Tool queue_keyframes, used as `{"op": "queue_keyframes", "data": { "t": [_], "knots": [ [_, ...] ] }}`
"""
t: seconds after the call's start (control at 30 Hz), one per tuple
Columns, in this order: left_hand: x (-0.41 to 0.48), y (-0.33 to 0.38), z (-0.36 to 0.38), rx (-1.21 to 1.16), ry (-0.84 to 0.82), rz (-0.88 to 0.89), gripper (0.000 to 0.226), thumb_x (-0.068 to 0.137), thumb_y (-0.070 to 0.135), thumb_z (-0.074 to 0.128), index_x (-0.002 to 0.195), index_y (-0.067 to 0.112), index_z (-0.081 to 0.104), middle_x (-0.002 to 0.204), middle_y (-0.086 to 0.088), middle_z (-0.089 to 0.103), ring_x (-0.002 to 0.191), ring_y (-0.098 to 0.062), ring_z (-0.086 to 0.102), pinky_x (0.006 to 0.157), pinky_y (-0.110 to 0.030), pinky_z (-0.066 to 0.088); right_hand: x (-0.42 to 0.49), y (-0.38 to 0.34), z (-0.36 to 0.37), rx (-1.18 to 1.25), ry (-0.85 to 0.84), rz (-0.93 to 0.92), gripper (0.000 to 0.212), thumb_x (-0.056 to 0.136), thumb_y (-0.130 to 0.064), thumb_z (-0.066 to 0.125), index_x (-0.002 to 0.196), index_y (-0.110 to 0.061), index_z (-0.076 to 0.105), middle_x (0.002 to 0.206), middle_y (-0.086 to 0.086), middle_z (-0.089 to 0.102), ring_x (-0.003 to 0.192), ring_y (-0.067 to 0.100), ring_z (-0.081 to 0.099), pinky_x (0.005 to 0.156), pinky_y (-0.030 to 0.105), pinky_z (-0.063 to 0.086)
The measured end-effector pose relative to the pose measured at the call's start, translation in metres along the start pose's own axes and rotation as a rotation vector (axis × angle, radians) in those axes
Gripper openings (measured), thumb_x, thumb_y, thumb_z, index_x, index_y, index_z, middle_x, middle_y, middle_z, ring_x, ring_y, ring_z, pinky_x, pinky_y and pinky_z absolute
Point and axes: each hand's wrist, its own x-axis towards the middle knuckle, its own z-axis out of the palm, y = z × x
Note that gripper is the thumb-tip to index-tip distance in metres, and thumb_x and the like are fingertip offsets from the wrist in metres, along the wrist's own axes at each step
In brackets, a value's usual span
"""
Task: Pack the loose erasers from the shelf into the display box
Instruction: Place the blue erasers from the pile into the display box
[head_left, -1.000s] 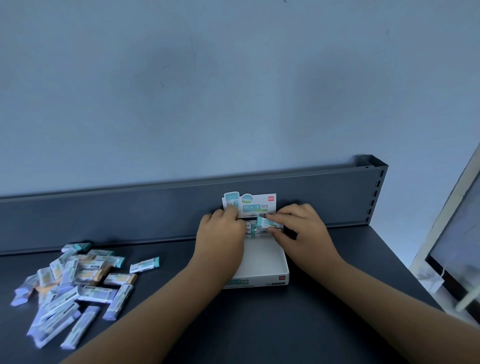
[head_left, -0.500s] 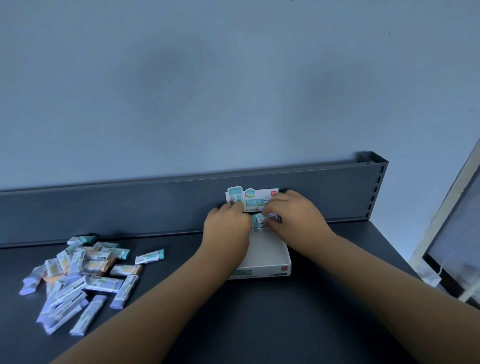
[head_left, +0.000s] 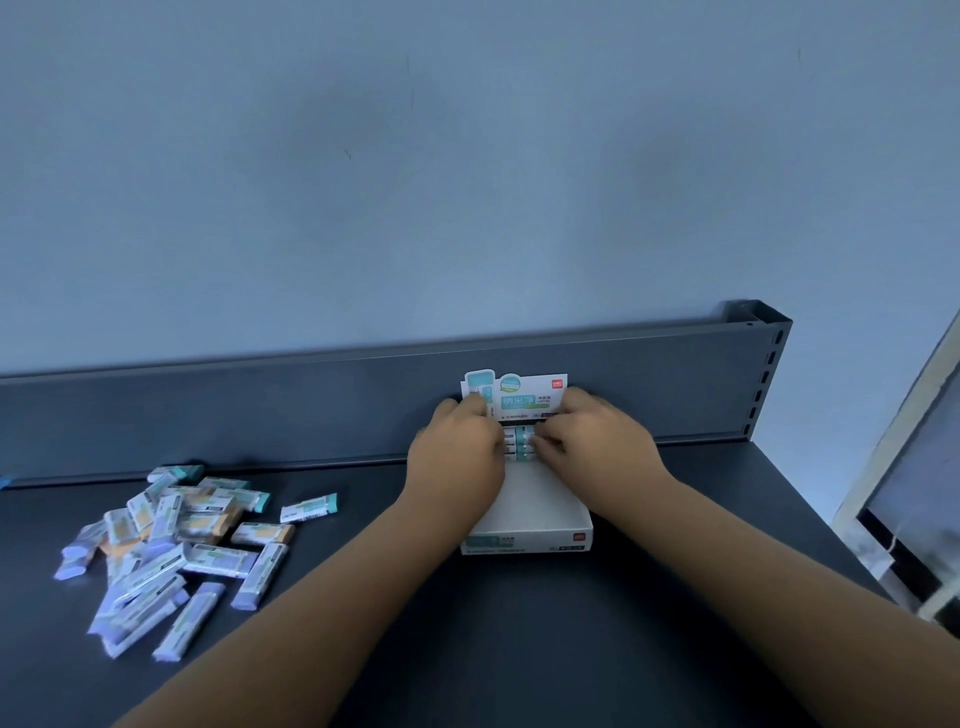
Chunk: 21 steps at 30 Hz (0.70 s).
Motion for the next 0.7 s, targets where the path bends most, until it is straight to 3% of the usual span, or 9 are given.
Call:
{"op": "queue_keyframes", "data": {
  "t": [0.1, 0.23, 0.33, 0.43, 0.57, 0.7],
  "knots": [
    [0.001, -0.005, -0.001, -0.161, -0.008, -0.025, 0.019, 0.092, 0.021, 0.062, 0.089, 0.018, 0.08, 0.1, 0.003, 0.059, 0.093, -0.024, 0.048, 0.074, -0.04, 0.053, -0.009, 0.006, 0.002, 0.133, -0.024, 0.012, 0.028, 0.099, -0.036, 0.055, 0.102, -0.02, 0.077, 0.107, -0.001, 0.054, 0.094, 0.017, 0.059, 0.075, 0.034, 0.053],
    [-0.005, -0.007, 0.006, -0.332, 0.099, -0.081, 0.013, 0.088, 0.014, 0.071, 0.09, 0.019, 0.083, 0.096, 0.002, 0.066, 0.093, -0.027, 0.055, 0.085, -0.04, 0.049, -0.024, 0.013, 0.003, 0.51, 0.13, 0.061, 0.018, 0.098, -0.023, 0.064, 0.103, -0.016, 0.08, 0.094, -0.004, 0.055, 0.086, 0.008, 0.058, 0.079, 0.025, 0.05],
    [-0.008, -0.006, 0.003, -0.514, 0.129, -0.194, 0.017, 0.089, 0.011, 0.072, 0.1, 0.019, 0.081, 0.102, 0.004, 0.067, 0.1, -0.023, 0.059, 0.09, -0.037, 0.052, -0.025, 0.013, 0.003, 0.52, 0.18, 0.034, 0.014, 0.095, -0.02, 0.068, 0.099, -0.015, 0.08, 0.093, -0.005, 0.06, 0.087, 0.007, 0.061, 0.079, 0.027, 0.051],
    [-0.01, -0.005, 0.001, -0.619, 0.169, -0.237, 0.018, 0.088, 0.009, 0.073, 0.102, 0.017, 0.08, 0.101, 0.006, 0.066, 0.096, -0.019, 0.063, 0.086, -0.032, 0.055, -0.024, 0.014, 0.002, 0.548, 0.202, 0.039, 0.011, 0.092, -0.02, 0.072, 0.097, -0.017, 0.081, 0.093, -0.006, 0.061, 0.085, 0.008, 0.061, 0.078, 0.027, 0.052],
    [-0.014, -0.003, 0.0, -0.667, 0.185, -0.375, 0.01, 0.083, 0.01, 0.077, 0.087, 0.02, 0.077, 0.097, 0.009, 0.064, 0.089, -0.004, 0.062, 0.075, -0.01, 0.046, -0.023, 0.015, 0.004, 0.578, 0.197, 0.111, 0.012, 0.092, -0.026, 0.071, 0.088, -0.02, 0.081, 0.091, -0.009, 0.057, 0.083, 0.007, 0.059, 0.074, 0.032, 0.052],
    [-0.016, -0.001, 0.003, -0.898, 0.149, -0.628, 0.013, 0.083, 0.008, 0.078, 0.085, 0.018, 0.07, 0.092, 0.006, 0.071, 0.084, -0.006, 0.067, 0.064, -0.011, 0.048, -0.023, 0.015, 0.006, 0.612, 0.18, 0.161, 0.018, 0.093, -0.031, 0.07, 0.082, -0.022, 0.08, 0.089, -0.008, 0.055, 0.081, 0.008, 0.059, 0.073, 0.033, 0.051]
  ]
}}
